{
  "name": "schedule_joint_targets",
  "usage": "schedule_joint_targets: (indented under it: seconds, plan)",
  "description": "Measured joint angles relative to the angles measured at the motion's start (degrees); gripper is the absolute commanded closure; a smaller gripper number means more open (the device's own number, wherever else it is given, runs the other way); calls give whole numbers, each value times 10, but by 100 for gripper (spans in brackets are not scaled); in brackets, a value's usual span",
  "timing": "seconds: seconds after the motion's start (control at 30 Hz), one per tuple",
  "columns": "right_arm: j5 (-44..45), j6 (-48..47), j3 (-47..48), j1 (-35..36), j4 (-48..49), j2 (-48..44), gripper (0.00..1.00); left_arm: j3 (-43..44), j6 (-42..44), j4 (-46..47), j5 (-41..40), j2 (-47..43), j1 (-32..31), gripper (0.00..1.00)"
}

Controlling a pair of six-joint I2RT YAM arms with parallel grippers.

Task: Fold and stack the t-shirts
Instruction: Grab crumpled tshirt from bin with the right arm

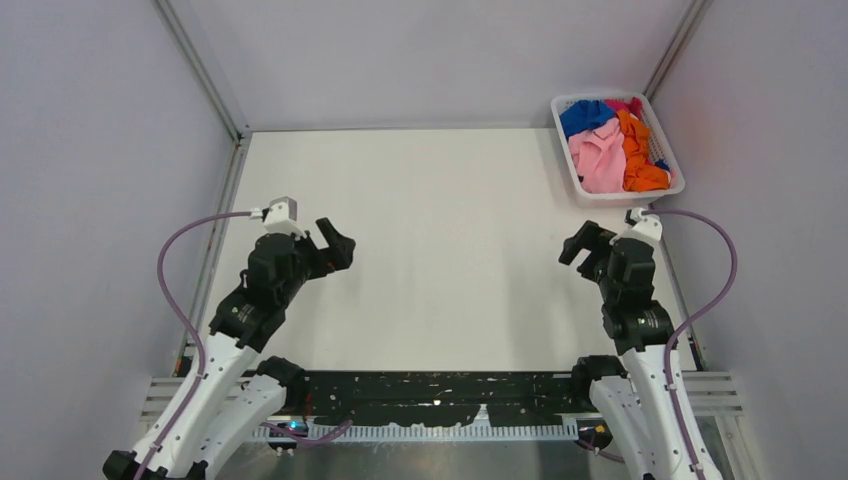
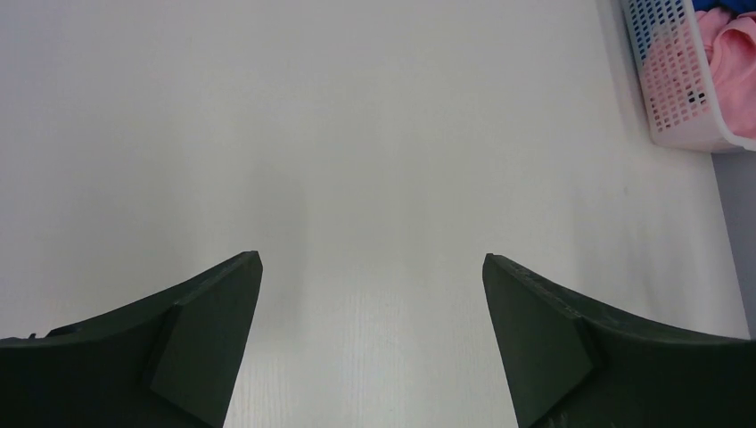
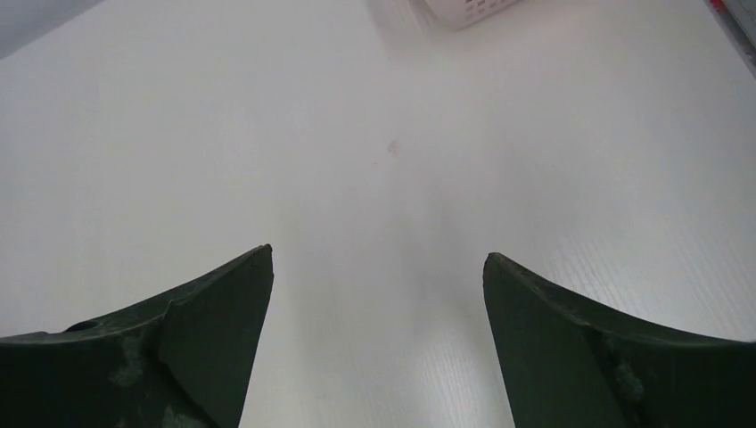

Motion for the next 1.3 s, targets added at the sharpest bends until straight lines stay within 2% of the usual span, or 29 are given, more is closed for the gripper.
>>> schedule_joint_targets:
  seconds: [0.17, 0.3, 0.5, 0.67, 0.73, 0.8, 1.1, 1.3]
  plan:
    - [22, -7, 12, 0, 10, 19, 5, 0, 2, -5, -9, 4, 0, 1]
    - [50, -22, 60, 0, 18, 86, 5, 0, 8, -2, -7, 4, 0, 1]
    - [120, -46, 208, -4, 42, 278, 5, -36, 9, 67, 36, 14, 0, 1]
    - [120, -58, 341, -46, 43, 447, 4, -42, 10, 91, 31, 45, 0, 1]
    - [115, -63, 393, -65, 43, 510, 1, -42, 11, 98, 22, 53, 0, 1]
    - [111, -69, 438, -77, 40, 563, 4, -42, 13, 104, 15, 61, 0, 1]
    - [58, -106, 662, -90, 27, 794, 31, -42, 20, 136, 2, 103, 0, 1]
    - [57, -113, 702, -89, 16, 849, 38, -42, 30, 148, 2, 139, 0, 1]
